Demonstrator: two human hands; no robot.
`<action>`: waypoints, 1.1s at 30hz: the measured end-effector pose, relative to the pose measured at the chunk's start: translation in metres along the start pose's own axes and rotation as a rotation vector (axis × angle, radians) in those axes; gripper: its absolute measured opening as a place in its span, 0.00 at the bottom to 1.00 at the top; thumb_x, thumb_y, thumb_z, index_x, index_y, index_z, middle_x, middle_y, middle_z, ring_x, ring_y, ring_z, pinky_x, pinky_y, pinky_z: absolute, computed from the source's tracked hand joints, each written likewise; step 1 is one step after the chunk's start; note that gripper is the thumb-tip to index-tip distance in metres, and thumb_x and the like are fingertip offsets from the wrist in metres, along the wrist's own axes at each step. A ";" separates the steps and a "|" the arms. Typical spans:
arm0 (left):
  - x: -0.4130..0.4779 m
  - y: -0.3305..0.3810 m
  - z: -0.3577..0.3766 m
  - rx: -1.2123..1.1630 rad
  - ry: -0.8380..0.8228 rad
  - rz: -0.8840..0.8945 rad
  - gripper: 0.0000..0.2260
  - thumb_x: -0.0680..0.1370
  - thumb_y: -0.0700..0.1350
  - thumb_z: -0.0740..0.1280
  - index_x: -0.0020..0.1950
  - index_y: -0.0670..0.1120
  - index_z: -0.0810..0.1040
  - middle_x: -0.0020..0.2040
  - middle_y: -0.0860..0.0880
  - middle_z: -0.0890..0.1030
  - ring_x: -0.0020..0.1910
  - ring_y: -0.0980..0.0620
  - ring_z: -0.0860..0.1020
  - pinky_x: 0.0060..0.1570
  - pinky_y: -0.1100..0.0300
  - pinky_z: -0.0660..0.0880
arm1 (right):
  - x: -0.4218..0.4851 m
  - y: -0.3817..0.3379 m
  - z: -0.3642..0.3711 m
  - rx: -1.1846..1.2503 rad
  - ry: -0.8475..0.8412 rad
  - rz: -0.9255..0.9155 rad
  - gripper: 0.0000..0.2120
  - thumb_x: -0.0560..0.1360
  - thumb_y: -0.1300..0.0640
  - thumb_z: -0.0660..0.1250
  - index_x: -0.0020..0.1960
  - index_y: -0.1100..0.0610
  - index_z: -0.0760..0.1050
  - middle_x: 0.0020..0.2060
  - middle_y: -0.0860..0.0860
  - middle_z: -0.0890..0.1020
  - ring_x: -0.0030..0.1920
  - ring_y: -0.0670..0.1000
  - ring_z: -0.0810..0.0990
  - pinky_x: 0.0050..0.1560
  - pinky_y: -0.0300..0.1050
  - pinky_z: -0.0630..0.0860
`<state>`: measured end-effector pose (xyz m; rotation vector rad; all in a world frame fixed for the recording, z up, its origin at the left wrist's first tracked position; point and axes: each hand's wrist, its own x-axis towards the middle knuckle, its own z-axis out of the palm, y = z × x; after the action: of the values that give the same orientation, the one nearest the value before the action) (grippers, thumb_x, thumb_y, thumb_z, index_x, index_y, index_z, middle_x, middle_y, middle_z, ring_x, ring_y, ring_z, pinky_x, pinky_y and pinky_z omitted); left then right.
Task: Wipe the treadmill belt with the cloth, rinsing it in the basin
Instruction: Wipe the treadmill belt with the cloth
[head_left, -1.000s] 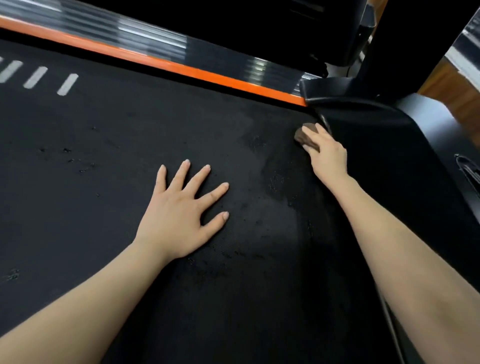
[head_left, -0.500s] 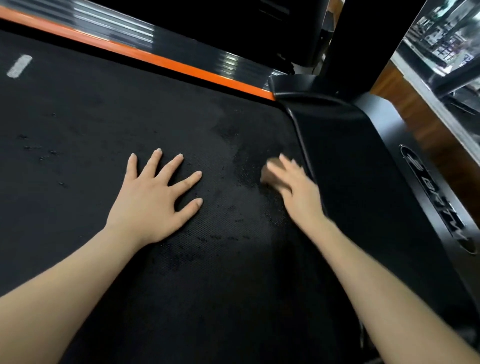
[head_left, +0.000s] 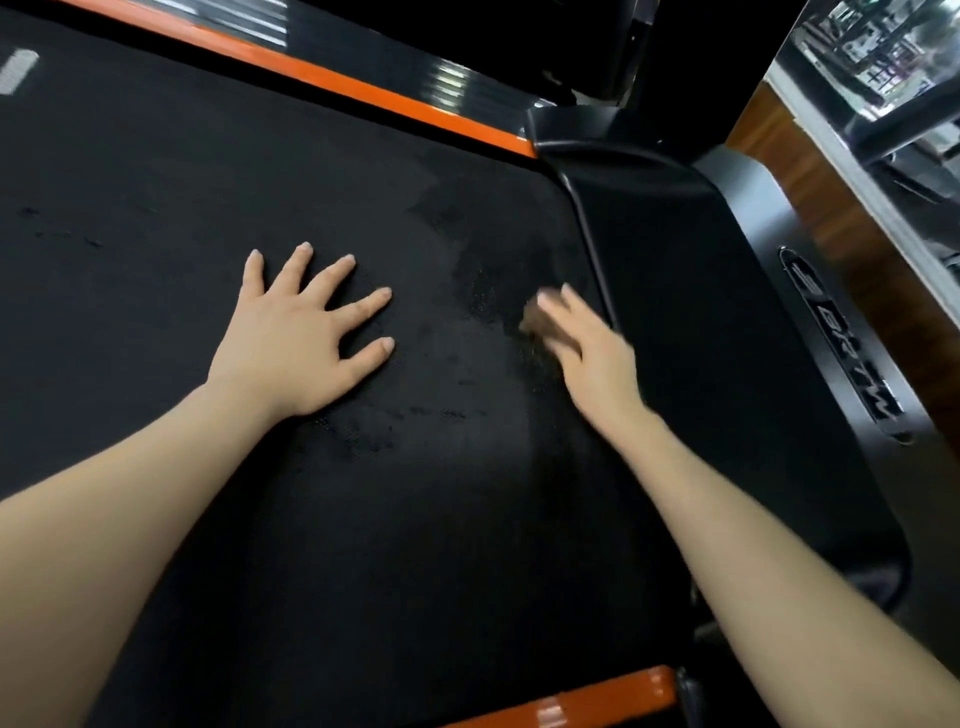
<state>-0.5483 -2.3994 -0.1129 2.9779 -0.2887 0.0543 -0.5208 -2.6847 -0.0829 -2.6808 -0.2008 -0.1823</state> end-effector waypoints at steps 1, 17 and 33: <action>0.000 -0.001 0.000 -0.021 -0.003 0.004 0.34 0.70 0.70 0.36 0.74 0.63 0.58 0.77 0.49 0.57 0.76 0.42 0.50 0.72 0.40 0.43 | 0.017 -0.003 0.004 0.019 0.022 0.049 0.22 0.77 0.63 0.65 0.68 0.47 0.70 0.72 0.49 0.66 0.72 0.53 0.65 0.73 0.47 0.59; -0.117 -0.029 -0.010 -0.024 0.084 -0.089 0.28 0.78 0.63 0.47 0.71 0.53 0.70 0.70 0.35 0.68 0.70 0.31 0.61 0.68 0.33 0.51 | -0.112 -0.098 0.040 0.106 -0.084 -0.272 0.24 0.71 0.71 0.67 0.65 0.56 0.75 0.68 0.58 0.71 0.68 0.65 0.68 0.69 0.58 0.63; -0.118 -0.031 -0.004 -0.053 0.184 -0.062 0.26 0.78 0.61 0.49 0.72 0.54 0.69 0.70 0.35 0.67 0.70 0.31 0.59 0.69 0.34 0.51 | -0.171 -0.081 0.014 0.114 -0.148 -0.079 0.28 0.72 0.69 0.67 0.68 0.49 0.70 0.71 0.47 0.65 0.73 0.54 0.62 0.74 0.45 0.53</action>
<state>-0.6578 -2.3471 -0.1194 2.9005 -0.1725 0.3072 -0.7012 -2.6257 -0.0890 -2.5756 -0.3527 0.0035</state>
